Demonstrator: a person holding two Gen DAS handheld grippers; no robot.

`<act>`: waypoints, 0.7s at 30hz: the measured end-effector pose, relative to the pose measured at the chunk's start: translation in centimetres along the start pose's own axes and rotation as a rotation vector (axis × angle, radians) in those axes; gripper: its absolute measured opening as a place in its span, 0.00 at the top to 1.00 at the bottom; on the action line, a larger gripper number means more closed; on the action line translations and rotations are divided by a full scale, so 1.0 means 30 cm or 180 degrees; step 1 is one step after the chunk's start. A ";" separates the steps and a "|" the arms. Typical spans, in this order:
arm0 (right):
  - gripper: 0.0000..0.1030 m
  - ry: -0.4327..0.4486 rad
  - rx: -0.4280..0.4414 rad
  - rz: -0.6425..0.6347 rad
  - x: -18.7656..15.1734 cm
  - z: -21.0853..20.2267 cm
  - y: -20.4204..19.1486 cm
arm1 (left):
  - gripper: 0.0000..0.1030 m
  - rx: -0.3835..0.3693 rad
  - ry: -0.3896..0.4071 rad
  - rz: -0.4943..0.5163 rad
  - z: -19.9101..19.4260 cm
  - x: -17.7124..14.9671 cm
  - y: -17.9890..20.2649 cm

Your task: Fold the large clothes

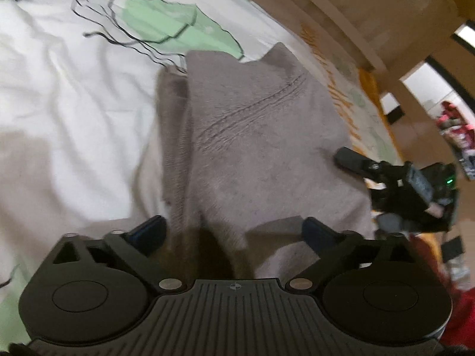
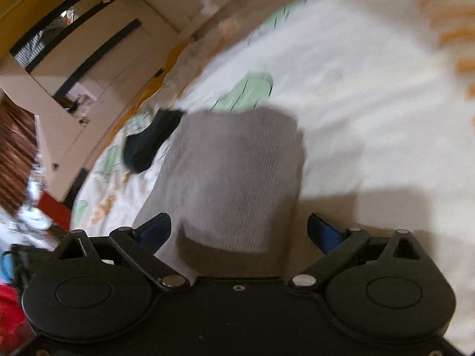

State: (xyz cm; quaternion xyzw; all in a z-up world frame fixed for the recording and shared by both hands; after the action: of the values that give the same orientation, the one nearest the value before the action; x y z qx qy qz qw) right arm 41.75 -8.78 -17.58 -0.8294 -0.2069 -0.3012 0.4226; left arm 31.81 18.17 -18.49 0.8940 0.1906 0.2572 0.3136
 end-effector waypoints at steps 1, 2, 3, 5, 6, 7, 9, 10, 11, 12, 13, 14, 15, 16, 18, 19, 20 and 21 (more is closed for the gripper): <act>0.02 0.0046 0.0054 -0.0001 0.000 0.010 -0.004 | 0.01 -0.0104 -0.0034 0.0002 0.010 0.007 0.003; 0.02 0.0078 0.0126 0.0043 0.004 0.019 -0.006 | 0.02 -0.0220 -0.0078 -0.0020 0.020 0.014 0.004; 0.03 0.0099 0.0185 0.0103 0.009 0.022 -0.007 | 0.04 -0.0346 -0.0117 -0.0085 0.026 0.021 0.001; 0.15 0.0089 0.0182 0.0190 0.020 0.027 -0.008 | 0.20 -0.0506 -0.0220 -0.0180 0.031 0.022 0.002; 0.37 0.0040 0.0072 0.0206 0.021 0.025 -0.002 | 0.22 -0.0540 -0.0261 -0.0173 0.029 0.015 0.008; 0.38 0.0037 0.0109 0.0272 0.020 0.012 -0.002 | 0.27 -0.0584 -0.0322 -0.0135 0.028 0.005 0.018; 0.41 0.0088 0.0184 0.0428 0.016 -0.023 -0.004 | 0.27 -0.0702 -0.0460 -0.0079 0.025 -0.030 0.050; 0.42 0.0095 0.0185 0.0484 0.013 -0.039 -0.010 | 0.27 -0.0749 -0.0502 -0.0059 0.020 -0.050 0.067; 0.42 0.0104 0.0191 0.0530 0.006 -0.061 -0.022 | 0.27 -0.0789 -0.0553 -0.0042 0.015 -0.071 0.084; 0.42 0.0107 0.0176 0.0538 -0.003 -0.081 -0.032 | 0.27 -0.0828 -0.0602 -0.0027 0.010 -0.093 0.098; 0.42 0.0096 0.0132 0.0519 -0.013 -0.107 -0.045 | 0.27 -0.0877 -0.0665 -0.0013 0.002 -0.122 0.115; 0.42 0.0079 0.0088 0.0509 -0.024 -0.136 -0.057 | 0.27 -0.0928 -0.0743 0.0000 -0.005 -0.156 0.133; 0.42 0.0061 0.0056 0.0524 -0.041 -0.174 -0.067 | 0.27 -0.0966 -0.0809 0.0012 -0.005 -0.182 0.150; 0.42 0.0042 0.0034 0.0557 -0.049 -0.196 -0.069 | 0.27 -0.1016 -0.0879 0.0036 -0.013 -0.218 0.170; 0.42 -0.0015 -0.0031 0.0615 -0.082 -0.264 -0.078 | 0.27 -0.1105 -0.0993 0.0069 -0.028 -0.284 0.205; 0.42 -0.0056 -0.0079 0.0636 -0.101 -0.299 -0.084 | 0.27 -0.1146 -0.1052 0.0083 -0.037 -0.325 0.222; 0.42 -0.0097 -0.0116 0.0657 -0.118 -0.327 -0.093 | 0.27 -0.1176 -0.1104 0.0081 -0.043 -0.359 0.235; 0.42 -0.0150 -0.0142 0.0693 -0.145 -0.366 -0.101 | 0.27 -0.1201 -0.1155 0.0052 -0.051 -0.400 0.246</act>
State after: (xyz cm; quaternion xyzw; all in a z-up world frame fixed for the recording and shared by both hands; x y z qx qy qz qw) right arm 33.18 -16.54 -13.70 -0.8630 -0.1187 -0.2385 0.4292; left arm 22.70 7.47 -16.70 0.8527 0.0727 0.1261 0.5017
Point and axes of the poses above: each gripper's, at about its wrist camera, not at the fingertips, and z roughly the way its jaws point, y to its right, x to its top, the point moved 6 cm from there along z, roughly the way its jaws point, and after that the axes turned 12 degrees about -z, right-handed, at the moved point
